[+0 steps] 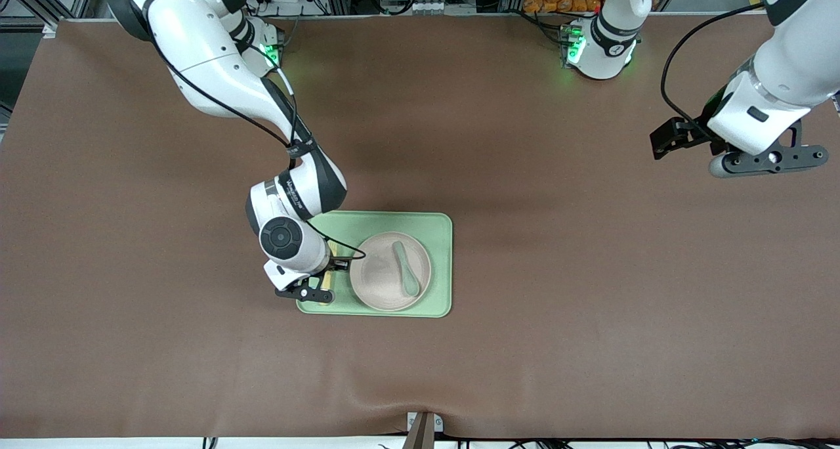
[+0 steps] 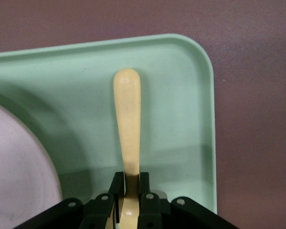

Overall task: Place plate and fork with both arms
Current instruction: 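Move the fork off the plate onto the tray beside the plate, then open the right gripper to release the fork and raise it away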

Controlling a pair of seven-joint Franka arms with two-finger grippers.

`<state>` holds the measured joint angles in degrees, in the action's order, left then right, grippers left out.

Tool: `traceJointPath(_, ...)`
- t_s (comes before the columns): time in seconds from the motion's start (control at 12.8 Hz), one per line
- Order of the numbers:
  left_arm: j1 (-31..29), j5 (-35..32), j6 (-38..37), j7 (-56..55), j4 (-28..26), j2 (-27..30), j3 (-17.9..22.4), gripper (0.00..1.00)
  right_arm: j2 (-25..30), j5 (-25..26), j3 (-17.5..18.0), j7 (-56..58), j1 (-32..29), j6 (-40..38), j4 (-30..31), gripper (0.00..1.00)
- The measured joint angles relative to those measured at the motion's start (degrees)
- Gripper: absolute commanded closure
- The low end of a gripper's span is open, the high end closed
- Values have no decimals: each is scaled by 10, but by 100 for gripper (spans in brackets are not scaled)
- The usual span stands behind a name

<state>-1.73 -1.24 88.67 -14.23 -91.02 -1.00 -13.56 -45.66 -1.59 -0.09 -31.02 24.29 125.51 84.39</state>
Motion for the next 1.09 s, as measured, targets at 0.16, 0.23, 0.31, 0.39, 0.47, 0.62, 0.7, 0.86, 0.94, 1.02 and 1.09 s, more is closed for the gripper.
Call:
traceJointPath(0.16,-6,0,0,22,2,10,1,0,4,0,-1,-1,-3,0,2,0)
traceJointPath(0.23,-11,0,0,37,2,19,1,0,8,0,-1,-1,-6,-3,0,0)
traceJointPath(0.31,-16,0,-1,52,2,29,1,0,14,0,-1,-1,-8,-19,-9,0)
traceJointPath(0.39,-21,1,-3,68,2,38,1,0,22,0,-2,-1,-9,-51,-26,0)
traceJointPath(0.47,-27,1,-4,82,2,43,1,0,30,0,-3,-1,-13,-97,-51,0)
traceJointPath(0.62,-35,2,-3,100,2,45,2,0,44,0,-3,0,-34,-193,-111,0)
traceJointPath(0.7,-36,2,-3,102,2,44,2,0,52,0,-3,2,-52,-225,-137,0)
traceJointPath(0.86,-36,2,-1,103,11,39,2,0,76,-2,-2,15,-92,-260,-169,0)
traceJointPath(0.94,-36,2,0,103,22,32,2,0,94,-3,-2,20,-108,-274,-175,0)
traceJointPath(1.02,-36,2,0,103,32,25,2,0,113,-3,-2,27,-122,-291,-177,0)
traceJointPath(1.09,-36,2,0,103,37,20,2,0,133,-3,-2,45,-133,-311,-178,0)
